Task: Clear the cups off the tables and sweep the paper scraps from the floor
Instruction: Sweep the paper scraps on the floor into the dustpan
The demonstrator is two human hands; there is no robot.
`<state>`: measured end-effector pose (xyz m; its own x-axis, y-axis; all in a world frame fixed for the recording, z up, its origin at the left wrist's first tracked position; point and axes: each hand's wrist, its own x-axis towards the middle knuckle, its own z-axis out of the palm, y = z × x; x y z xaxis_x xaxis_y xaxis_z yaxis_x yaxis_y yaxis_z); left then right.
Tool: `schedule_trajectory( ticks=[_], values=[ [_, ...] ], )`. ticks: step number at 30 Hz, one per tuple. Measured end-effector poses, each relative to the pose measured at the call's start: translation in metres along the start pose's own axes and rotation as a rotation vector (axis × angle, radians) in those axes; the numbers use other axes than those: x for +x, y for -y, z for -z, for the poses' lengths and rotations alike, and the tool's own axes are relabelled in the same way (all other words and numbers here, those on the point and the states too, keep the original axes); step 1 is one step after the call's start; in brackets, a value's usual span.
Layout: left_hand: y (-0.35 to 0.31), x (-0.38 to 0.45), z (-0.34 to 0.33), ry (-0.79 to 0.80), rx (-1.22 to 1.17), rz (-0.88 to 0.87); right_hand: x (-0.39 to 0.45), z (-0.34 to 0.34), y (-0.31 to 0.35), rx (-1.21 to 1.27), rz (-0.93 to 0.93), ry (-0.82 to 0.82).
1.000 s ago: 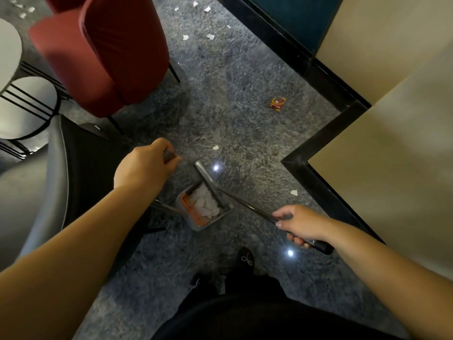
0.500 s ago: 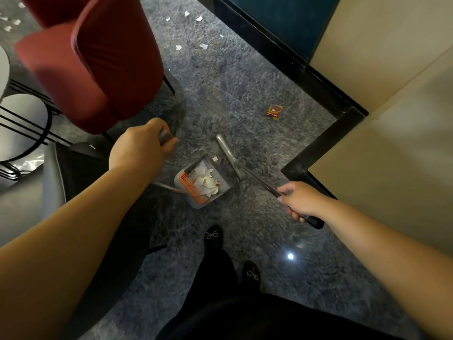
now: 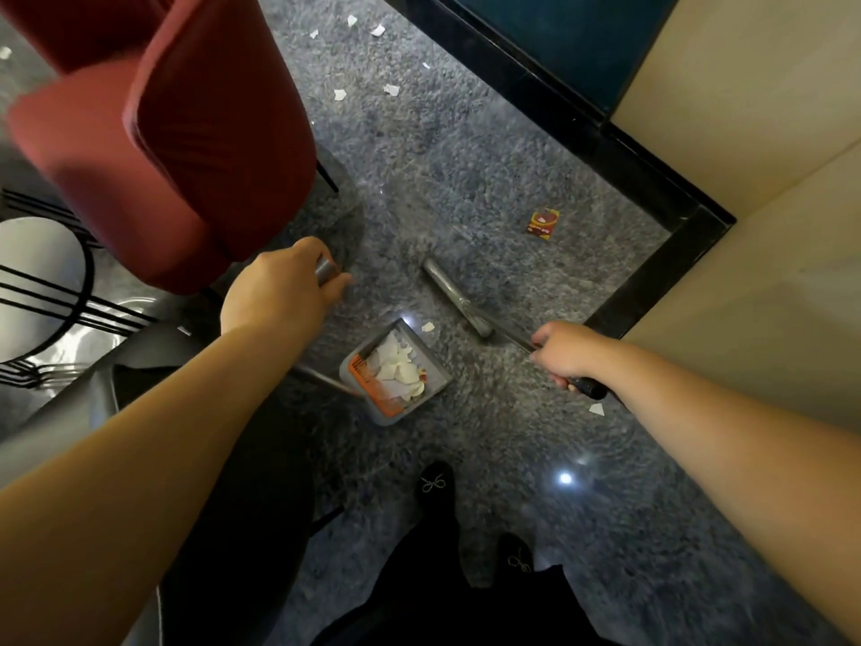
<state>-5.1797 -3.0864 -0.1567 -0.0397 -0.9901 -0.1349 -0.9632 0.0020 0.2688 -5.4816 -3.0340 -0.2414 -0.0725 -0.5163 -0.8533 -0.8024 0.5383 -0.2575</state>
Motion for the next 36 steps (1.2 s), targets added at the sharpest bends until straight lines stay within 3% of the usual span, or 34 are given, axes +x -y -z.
schedule_trajectory(
  ticks=[5,9,16,22,29,36],
  values=[
    [0.017,0.014,0.0,0.006,0.008,0.003,0.012,0.007,0.047,-0.196,0.03,0.114],
    [0.017,0.023,-0.001,0.026,0.027,0.004,0.011,0.012,0.063,-0.195,0.055,0.183],
    [0.021,0.028,0.0,0.013,0.019,0.002,-0.012,0.013,0.02,0.114,0.009,0.155],
    [0.018,0.02,0.007,0.026,-0.078,-0.019,-0.04,-0.011,-0.011,0.219,0.009,0.11],
    [-0.022,0.022,0.015,0.224,0.005,-0.251,-0.073,-0.026,-0.058,0.434,-0.072,0.044],
    [-0.107,0.002,-0.002,0.284,0.004,-0.47,-0.122,-0.031,-0.124,0.584,-0.138,-0.016]
  ],
)
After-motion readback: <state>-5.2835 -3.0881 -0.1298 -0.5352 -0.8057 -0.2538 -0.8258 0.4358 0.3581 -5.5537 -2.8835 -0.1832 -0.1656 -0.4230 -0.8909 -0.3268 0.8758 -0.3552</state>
